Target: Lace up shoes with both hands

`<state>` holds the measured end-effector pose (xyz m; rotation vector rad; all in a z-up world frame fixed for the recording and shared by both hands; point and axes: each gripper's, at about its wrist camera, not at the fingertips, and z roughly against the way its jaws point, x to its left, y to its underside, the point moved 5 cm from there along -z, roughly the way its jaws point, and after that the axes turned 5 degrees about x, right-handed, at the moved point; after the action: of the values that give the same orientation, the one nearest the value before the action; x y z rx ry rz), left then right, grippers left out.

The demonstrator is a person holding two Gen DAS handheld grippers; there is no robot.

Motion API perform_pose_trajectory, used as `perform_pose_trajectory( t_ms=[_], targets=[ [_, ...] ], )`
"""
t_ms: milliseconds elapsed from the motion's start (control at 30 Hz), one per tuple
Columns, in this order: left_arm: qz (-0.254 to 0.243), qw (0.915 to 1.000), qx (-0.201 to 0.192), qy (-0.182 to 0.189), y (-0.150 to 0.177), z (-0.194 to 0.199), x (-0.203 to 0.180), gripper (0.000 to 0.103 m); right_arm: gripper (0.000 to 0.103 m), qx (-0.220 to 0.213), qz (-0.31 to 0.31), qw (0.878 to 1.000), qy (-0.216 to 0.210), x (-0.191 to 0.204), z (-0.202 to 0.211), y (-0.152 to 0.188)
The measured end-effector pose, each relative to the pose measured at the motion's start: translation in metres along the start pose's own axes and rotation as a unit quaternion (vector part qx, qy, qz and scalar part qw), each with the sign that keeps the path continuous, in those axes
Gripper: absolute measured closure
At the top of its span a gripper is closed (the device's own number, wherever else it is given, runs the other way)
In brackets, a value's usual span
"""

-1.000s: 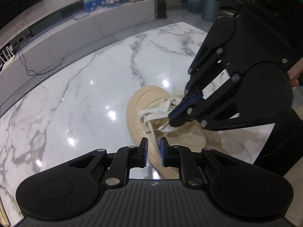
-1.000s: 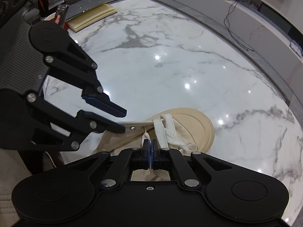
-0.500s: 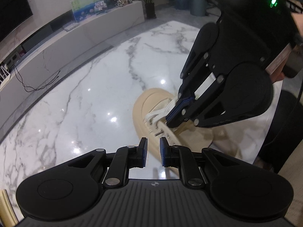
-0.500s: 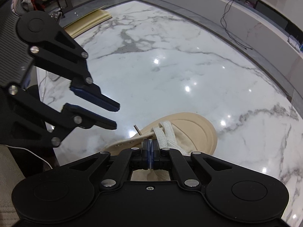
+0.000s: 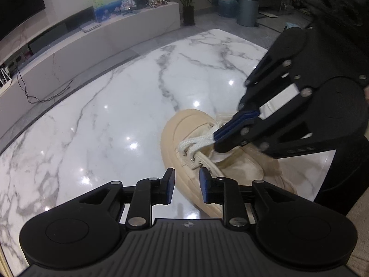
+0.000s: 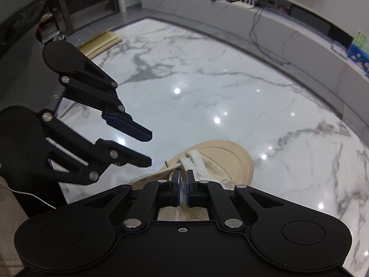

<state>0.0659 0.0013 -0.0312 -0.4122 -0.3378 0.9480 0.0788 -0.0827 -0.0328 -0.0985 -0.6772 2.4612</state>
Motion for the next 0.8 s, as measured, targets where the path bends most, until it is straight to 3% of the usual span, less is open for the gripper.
perform_pose_trajectory(
  t_ms=[333, 400, 467, 567, 800],
  targets=[
    [-0.099, 0.9950, -0.003, -0.017, -0.002, -0.003, -0.012, 0.081, 0.098, -0.011, 0.017, 1.000, -0.001, 0.003, 0.003, -0.004],
    [-0.131, 0.9912, 0.002, -0.021, 0.000, -0.005, -0.016, 0.081, 0.089, -0.018, 0.032, 0.999, -0.003, 0.006, 0.009, -0.005],
    [-0.168, 0.9853, 0.007, -0.027, 0.001, -0.010, -0.021, 0.081, 0.071, -0.022, 0.044, 0.999, -0.001, 0.007, 0.014, -0.005],
    [-0.236, 0.9706, 0.015, -0.042, 0.004, -0.018, -0.029, 0.081, 0.070, -0.020, 0.050, 0.998, 0.011, 0.006, 0.016, -0.004],
    [-0.322, 0.9457, 0.027, -0.036, 0.007, -0.034, -0.037, 0.081, 0.070, -0.005, 0.041, 0.999, 0.024, 0.005, 0.016, 0.007]
  ],
)
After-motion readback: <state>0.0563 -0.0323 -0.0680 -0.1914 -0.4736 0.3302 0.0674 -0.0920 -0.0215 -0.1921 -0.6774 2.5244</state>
